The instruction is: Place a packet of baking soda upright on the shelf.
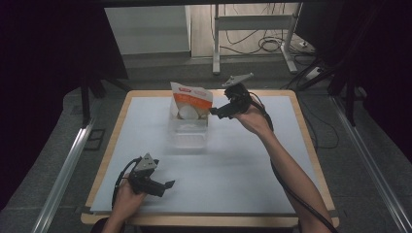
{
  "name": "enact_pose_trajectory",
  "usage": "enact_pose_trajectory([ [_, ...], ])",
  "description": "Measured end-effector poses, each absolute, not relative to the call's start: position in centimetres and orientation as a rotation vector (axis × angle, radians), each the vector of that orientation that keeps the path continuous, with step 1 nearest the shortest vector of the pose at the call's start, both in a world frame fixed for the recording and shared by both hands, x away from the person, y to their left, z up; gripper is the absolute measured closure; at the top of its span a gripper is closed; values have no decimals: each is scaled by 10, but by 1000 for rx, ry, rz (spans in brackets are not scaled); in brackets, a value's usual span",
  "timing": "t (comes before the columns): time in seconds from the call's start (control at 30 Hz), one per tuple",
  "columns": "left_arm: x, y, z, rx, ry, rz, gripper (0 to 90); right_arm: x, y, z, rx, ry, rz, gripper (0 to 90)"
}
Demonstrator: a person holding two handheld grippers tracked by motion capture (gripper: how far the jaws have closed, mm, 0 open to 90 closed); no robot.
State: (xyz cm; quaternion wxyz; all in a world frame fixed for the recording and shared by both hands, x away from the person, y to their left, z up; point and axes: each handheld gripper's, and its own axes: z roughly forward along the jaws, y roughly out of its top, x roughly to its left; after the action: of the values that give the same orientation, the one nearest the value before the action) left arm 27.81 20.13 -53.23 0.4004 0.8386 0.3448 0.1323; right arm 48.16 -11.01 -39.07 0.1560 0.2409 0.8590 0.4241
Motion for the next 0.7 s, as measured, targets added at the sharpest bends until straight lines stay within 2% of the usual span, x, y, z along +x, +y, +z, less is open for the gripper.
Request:
enact_pose_trajectory([
  [0.7,278,200,-533,2133,876,344,0,446,-129,-422,653,2491,1163,21],
])
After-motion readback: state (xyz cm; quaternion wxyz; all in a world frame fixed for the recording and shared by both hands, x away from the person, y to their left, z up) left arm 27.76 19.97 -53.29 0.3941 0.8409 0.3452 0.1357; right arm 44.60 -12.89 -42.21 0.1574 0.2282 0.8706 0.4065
